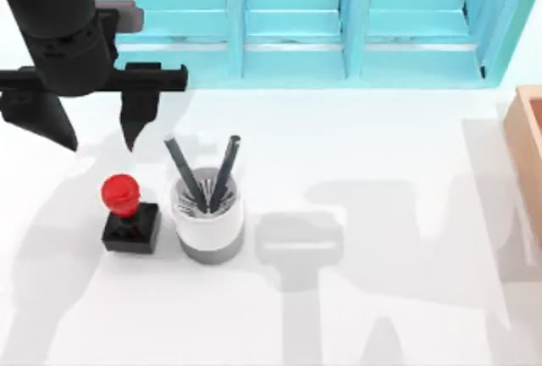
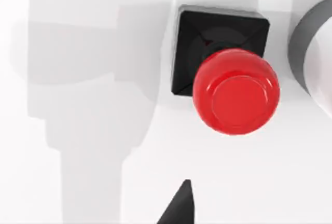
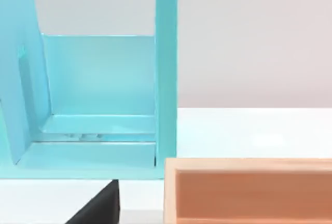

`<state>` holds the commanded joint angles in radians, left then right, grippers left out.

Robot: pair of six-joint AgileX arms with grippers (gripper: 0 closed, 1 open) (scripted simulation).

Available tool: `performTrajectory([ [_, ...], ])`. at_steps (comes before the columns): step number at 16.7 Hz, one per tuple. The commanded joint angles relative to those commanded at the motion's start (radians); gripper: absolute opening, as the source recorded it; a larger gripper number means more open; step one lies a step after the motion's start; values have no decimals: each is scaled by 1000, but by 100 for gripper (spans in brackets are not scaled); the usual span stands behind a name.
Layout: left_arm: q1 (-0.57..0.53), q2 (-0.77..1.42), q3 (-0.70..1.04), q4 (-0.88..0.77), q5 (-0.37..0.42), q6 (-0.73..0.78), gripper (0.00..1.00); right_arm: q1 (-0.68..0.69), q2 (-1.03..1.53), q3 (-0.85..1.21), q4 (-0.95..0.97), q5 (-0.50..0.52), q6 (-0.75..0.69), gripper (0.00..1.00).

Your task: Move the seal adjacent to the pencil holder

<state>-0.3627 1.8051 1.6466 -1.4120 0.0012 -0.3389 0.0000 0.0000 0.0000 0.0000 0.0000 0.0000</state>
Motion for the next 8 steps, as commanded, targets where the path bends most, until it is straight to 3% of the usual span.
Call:
performTrajectory([
  [2, 0, 0, 0, 0, 0, 0, 98, 0, 0, 0, 0, 0, 0, 100],
  [8, 0, 0, 0, 0, 0, 0, 100, 0, 0, 0, 0, 0, 0, 100],
])
